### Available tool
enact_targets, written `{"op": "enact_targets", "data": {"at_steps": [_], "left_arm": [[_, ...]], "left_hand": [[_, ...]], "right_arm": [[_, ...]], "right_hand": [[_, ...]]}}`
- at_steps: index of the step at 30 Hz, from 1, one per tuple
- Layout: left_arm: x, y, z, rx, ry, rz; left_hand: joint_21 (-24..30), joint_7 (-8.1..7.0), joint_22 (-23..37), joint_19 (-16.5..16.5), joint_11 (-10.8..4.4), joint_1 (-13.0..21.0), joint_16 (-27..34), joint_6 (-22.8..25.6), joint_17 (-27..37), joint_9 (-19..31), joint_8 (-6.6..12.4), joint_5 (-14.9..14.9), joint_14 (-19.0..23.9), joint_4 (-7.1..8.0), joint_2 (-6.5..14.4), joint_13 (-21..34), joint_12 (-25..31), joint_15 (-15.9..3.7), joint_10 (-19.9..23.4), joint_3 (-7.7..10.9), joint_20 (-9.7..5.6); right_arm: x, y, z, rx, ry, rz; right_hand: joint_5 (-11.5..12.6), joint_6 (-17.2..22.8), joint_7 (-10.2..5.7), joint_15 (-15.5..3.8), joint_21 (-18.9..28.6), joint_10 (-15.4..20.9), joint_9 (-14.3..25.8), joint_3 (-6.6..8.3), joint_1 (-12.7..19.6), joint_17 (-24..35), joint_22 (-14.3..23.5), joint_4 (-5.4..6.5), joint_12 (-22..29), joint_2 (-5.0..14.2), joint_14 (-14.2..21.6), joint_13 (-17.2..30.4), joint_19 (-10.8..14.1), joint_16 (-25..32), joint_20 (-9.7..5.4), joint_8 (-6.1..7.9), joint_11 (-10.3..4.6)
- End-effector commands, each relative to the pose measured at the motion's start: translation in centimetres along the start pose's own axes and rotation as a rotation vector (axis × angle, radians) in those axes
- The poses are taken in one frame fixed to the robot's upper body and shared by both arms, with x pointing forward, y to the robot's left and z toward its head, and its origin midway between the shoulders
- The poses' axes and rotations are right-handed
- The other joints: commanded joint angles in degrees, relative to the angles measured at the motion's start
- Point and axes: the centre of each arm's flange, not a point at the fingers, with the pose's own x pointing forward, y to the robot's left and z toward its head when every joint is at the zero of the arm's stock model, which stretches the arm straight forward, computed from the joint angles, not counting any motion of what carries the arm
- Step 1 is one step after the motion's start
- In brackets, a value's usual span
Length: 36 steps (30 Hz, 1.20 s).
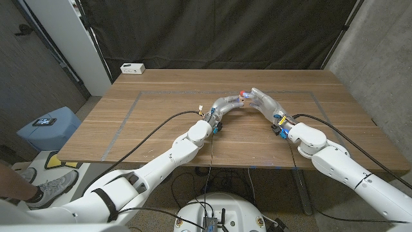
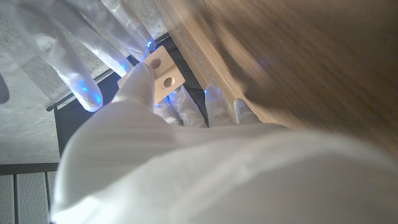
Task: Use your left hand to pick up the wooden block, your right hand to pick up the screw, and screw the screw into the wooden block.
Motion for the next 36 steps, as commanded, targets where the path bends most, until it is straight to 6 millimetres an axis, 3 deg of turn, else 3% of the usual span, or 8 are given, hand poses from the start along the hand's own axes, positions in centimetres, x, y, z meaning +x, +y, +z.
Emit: {"op": "enact_targets", "data": {"at_steps": [1, 19, 24, 36], "left_arm": [[0.0, 0.1, 0.0, 0.004, -0.002, -0.004], [-0.7, -0.3, 0.6, -0.004, -0.015, -0.008], [-1.0, -0.6, 0.7, -0.006, -0.018, 0.0], [-1.2, -1.1, 0.9, 0.006, -0.008, -0.007]], "left_hand": [[0.23, 0.12, 0.25, 0.2, -0.29, -0.4, 0.37, 0.64, 0.15, 0.2, 0.53, 0.19, 0.02, 0.06, 0.0, 0.15, 0.54, -4.62, -0.08, 0.34, 0.57], [0.22, 0.08, 0.26, 0.16, -0.29, -0.47, 0.37, 0.59, 0.15, 0.2, 0.51, 0.2, 0.02, 0.09, 0.01, 0.11, 0.47, -4.58, -0.23, 0.35, 0.54], [0.24, 0.05, 0.26, 0.2, -0.29, -0.49, 0.36, 0.62, 0.14, 0.2, 0.52, 0.2, 0.04, 0.09, -0.03, 0.11, 0.47, -4.57, -0.23, 0.34, 0.57], [0.22, 0.07, 0.26, 0.15, -0.3, -0.49, 0.36, 0.49, 0.15, 0.19, 0.47, 0.2, -0.01, 0.09, 0.0, 0.12, 0.54, -4.58, -0.1, 0.35, 0.48]], "right_arm": [[0.0, -0.5, -0.2, 0.007, 0.001, -0.023], [0.4, -1.3, -0.1, -0.01, -0.018, -0.023], [0.2, -1.7, -0.2, -0.016, -0.028, -0.026], [0.3, -2.9, 0.0, -0.032, -0.038, -0.027]], "right_hand": [[0.17, -0.96, -0.21, -0.17, 0.22, -0.37, 0.04, 0.45, -0.53, 0.1, 0.17, 0.08, 0.06, -0.16, -2.04, 0.16, 0.59, 0.43, -0.01, -0.4, 0.43], [0.19, -4.85, -0.55, 0.27, 0.03, -1.32, 0.05, 0.51, -0.76, 0.12, 0.18, 0.0, -0.31, -0.34, -2.43, 0.18, 0.15, 0.24, 0.11, -1.33, 1.0], [0.18, -7.57, -0.31, 0.45, 0.0, -1.78, 0.06, 0.5, -0.92, 0.14, 0.18, -0.05, -0.42, -0.49, -2.65, 0.19, 0.01, 0.16, 0.27, -1.64, 1.36], [0.16, -10.45, -0.71, 0.94, -0.17, -2.74, 0.05, 0.45, -1.19, 0.19, 0.19, -0.06, -0.62, -0.65, -3.22, 0.2, -0.61, 0.0, 0.57, -1.61, 1.58]]}}
